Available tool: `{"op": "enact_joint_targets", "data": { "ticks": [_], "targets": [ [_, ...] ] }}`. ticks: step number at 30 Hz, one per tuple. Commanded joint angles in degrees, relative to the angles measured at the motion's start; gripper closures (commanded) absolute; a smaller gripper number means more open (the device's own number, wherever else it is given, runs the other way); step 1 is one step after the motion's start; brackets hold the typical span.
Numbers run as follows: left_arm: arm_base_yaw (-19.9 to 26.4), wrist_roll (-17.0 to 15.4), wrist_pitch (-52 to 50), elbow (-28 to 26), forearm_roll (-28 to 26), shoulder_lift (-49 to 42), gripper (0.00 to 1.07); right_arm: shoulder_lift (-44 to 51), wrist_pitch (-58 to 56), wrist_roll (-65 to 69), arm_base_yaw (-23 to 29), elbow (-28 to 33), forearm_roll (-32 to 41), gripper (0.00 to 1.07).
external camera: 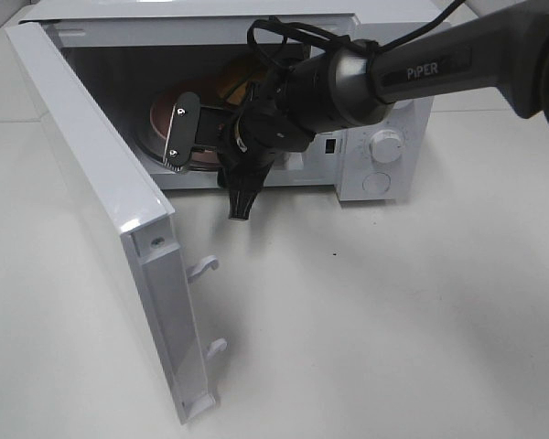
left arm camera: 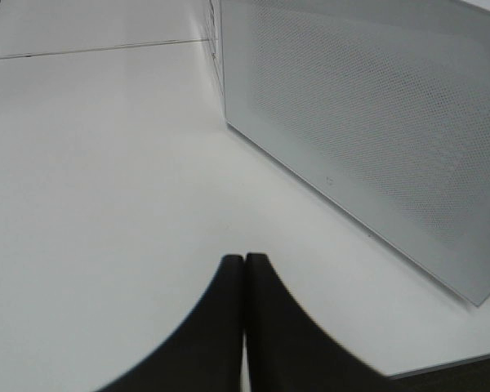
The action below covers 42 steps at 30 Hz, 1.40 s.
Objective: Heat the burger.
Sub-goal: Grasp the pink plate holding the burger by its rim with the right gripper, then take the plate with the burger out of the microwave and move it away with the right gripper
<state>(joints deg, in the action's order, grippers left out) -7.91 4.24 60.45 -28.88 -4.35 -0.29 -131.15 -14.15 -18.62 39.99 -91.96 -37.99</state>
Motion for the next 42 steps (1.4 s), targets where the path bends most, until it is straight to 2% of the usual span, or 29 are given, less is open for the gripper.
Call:
{"op": "enact_joint_targets", "data": {
  "ticks": [1, 7, 11, 13, 16, 36, 42],
  "targets": [
    [0.11, -0.4, -0.86, 0.17, -0.23, -0.52, 1.06, -0.29, 1.15, 0.46, -0.11, -0.34, -0.34, 0.65],
    [0.11, -0.4, -0.86, 0.17, -0.23, -0.52, 1.06, -0.29, 0.52, 0.74, -0.11, -0.34, -0.23, 0.87],
    [0.11, -0.4, -0.86, 0.17, -0.23, -0.52, 1.06, -0.29, 0.4, 1.32, 0.0, -0.34, -0.06, 0.94],
    [0.11, -0.4, -0.86, 0.17, -0.23, -0.52, 1.06, -0.29, -0.52, 1.66, 0.0, -0.34, -0.06, 1.03],
    [0.11, -0.4, -0.86, 0.17, -0.23, -0.52, 1.06, -0.29, -1.09, 1.66, 0.0, -0.34, -0.06, 1.07],
    [0.11, -0.4, -0.86, 0.17, -0.23, -0.52, 1.06, 3.95, -2.52, -3.78, 0.0, -0.29, 0.23, 1.07],
    [0.11, -0.4, -0.86, 0.17, -0.23, -0.52, 1.06, 5.44, -5.33, -11.17, 0.0, -0.29, 6.47, 1.07]
  ]
}}
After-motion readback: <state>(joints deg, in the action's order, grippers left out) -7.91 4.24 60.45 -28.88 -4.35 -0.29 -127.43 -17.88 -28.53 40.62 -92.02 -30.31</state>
